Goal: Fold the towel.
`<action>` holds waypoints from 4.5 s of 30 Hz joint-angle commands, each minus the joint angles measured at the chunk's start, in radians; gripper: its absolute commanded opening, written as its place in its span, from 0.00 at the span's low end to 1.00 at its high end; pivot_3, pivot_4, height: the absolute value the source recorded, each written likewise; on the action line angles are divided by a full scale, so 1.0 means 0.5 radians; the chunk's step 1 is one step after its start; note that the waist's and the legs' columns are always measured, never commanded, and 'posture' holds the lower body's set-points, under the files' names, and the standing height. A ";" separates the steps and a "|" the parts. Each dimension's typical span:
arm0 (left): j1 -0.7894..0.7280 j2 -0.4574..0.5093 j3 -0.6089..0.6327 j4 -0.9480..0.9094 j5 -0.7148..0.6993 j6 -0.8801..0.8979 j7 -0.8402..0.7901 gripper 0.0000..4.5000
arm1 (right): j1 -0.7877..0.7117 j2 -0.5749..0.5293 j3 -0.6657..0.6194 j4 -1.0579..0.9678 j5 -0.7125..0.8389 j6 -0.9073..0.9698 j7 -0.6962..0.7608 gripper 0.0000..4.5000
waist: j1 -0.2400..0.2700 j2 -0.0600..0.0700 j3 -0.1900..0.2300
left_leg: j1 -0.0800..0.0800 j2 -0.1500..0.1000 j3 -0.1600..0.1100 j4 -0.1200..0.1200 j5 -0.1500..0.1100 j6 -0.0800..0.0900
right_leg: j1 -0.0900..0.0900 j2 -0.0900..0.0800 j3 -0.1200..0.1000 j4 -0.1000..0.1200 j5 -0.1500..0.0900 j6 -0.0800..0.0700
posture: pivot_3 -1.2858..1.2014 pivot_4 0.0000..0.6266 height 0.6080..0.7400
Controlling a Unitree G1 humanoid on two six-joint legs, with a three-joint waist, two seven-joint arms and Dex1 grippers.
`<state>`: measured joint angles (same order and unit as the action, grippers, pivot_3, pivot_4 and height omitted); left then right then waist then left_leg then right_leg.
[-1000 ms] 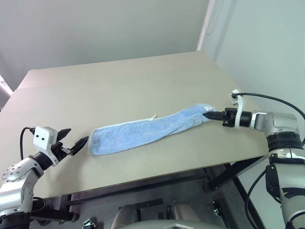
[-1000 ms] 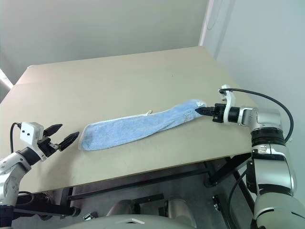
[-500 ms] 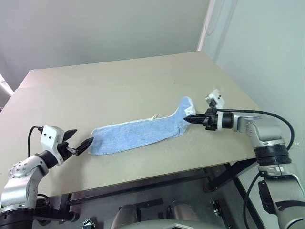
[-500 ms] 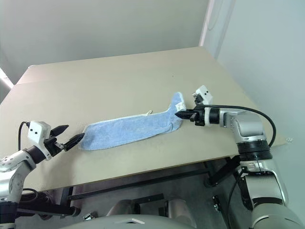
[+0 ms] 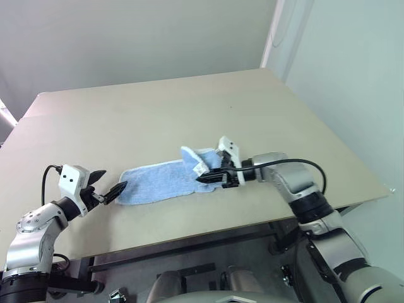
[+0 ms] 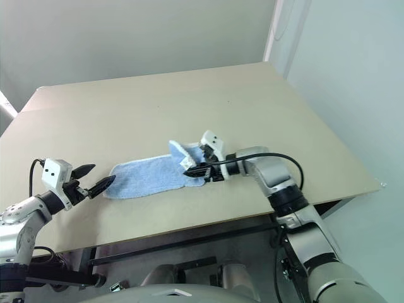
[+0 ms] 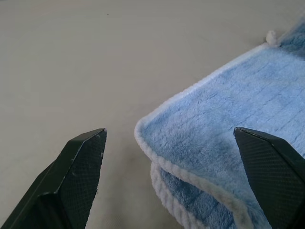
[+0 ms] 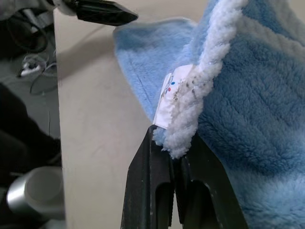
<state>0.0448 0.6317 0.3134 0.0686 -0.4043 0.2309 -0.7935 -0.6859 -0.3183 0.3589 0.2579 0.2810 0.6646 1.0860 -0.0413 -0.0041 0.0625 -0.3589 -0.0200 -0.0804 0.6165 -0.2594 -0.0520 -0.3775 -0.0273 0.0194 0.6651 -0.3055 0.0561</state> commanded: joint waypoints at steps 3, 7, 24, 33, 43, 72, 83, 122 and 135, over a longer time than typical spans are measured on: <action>0.055 0.007 0.049 -0.104 -0.002 -0.018 0.039 1.00 | -0.090 0.079 -0.001 0.225 -0.096 -0.160 -0.026 0.00 | 0.009 0.000 0.000 | -0.001 -0.001 0.000 0.000 0.000 0.000 | 0.000 -0.002 0.000 0.000 0.000 0.000 | 0.52 0.00 1.00; 0.120 0.002 0.066 -0.140 -0.010 -0.026 0.060 1.00 | -0.086 0.074 -0.019 0.217 -0.090 -0.186 0.023 0.32 | 0.006 -0.001 0.000 | -0.001 -0.001 0.000 0.000 0.000 0.000 | -0.001 -0.002 0.000 0.000 0.000 0.000 | 0.52 0.00 1.00; 0.140 -0.007 0.122 -0.140 0.006 -0.060 0.113 1.00 | -0.301 0.319 -0.583 0.600 0.291 -0.473 0.004 0.71 | -0.006 -0.001 -0.001 | 0.007 0.001 -0.002 0.000 0.000 0.000 | 0.004 0.003 0.000 0.002 0.001 -0.003 | 0.52 0.00 1.00; 0.190 0.010 0.184 -0.192 -0.009 -0.072 0.149 1.00 | -0.268 0.498 -0.337 1.252 -0.194 -1.101 -0.050 0.71 | -0.008 -0.002 -0.002 | 0.000 -0.003 -0.001 -0.002 0.000 -0.001 | -0.003 -0.002 0.002 0.002 0.003 -0.001 | 0.52 0.00 1.00; 0.239 0.081 0.266 -0.209 -0.084 0.291 0.215 1.00 | -0.104 0.552 -0.096 1.274 -0.582 -1.454 -0.212 0.71 | -0.012 -0.008 -0.008 | 0.015 0.000 -0.002 0.000 0.000 -0.001 | 0.008 0.003 0.004 0.005 0.002 -0.002 | 0.52 0.00 1.00; 0.017 -0.043 0.152 -0.256 -0.536 1.282 0.257 1.00 | -0.094 0.457 -0.534 0.302 0.158 -0.355 -0.128 0.99 | 0.004 -0.006 -0.008 | 0.004 -0.003 -0.004 0.001 0.000 -0.002 | 0.000 0.000 0.004 0.005 0.003 -0.002 | 0.52 0.00 1.00; 0.103 -0.106 0.299 -0.382 -0.710 1.429 0.269 1.00 | -0.064 0.459 -0.519 0.256 0.164 -0.389 -0.182 0.99 | -0.003 -0.006 -0.008 | 0.005 -0.005 -0.003 0.002 0.000 -0.002 | 0.002 -0.002 0.004 0.002 0.003 -0.002 | 0.52 0.00 1.00; -0.040 0.415 0.582 0.020 -0.698 1.374 0.153 0.01 | -0.136 0.386 -0.549 0.413 0.131 -0.499 -0.210 1.00 | -0.010 -0.006 -0.008 | 0.001 -0.002 -0.003 -0.003 0.000 -0.002 | -0.004 0.001 0.005 0.002 0.002 -0.002 | 0.52 0.00 1.00; -0.289 0.621 0.337 -0.518 -0.969 1.667 -0.071 0.01 | 0.019 0.226 -0.517 0.256 0.088 -0.388 -0.225 1.00 | -0.010 -0.005 -0.006 | -0.001 -0.003 -0.001 -0.004 0.000 -0.002 | -0.006 -0.001 0.007 0.001 0.002 -0.002 | 0.52 0.00 1.00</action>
<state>-0.0711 0.9178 0.4923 -0.1630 -0.8663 1.0507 -0.8103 -0.6688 -0.2005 0.1086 0.4313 0.3236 0.4725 0.9809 -0.0463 -0.0064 0.0593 -0.3595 -0.0214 -0.0808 0.6145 -0.2593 -0.0530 -0.3810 -0.0270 0.0229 0.6661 -0.3043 0.0551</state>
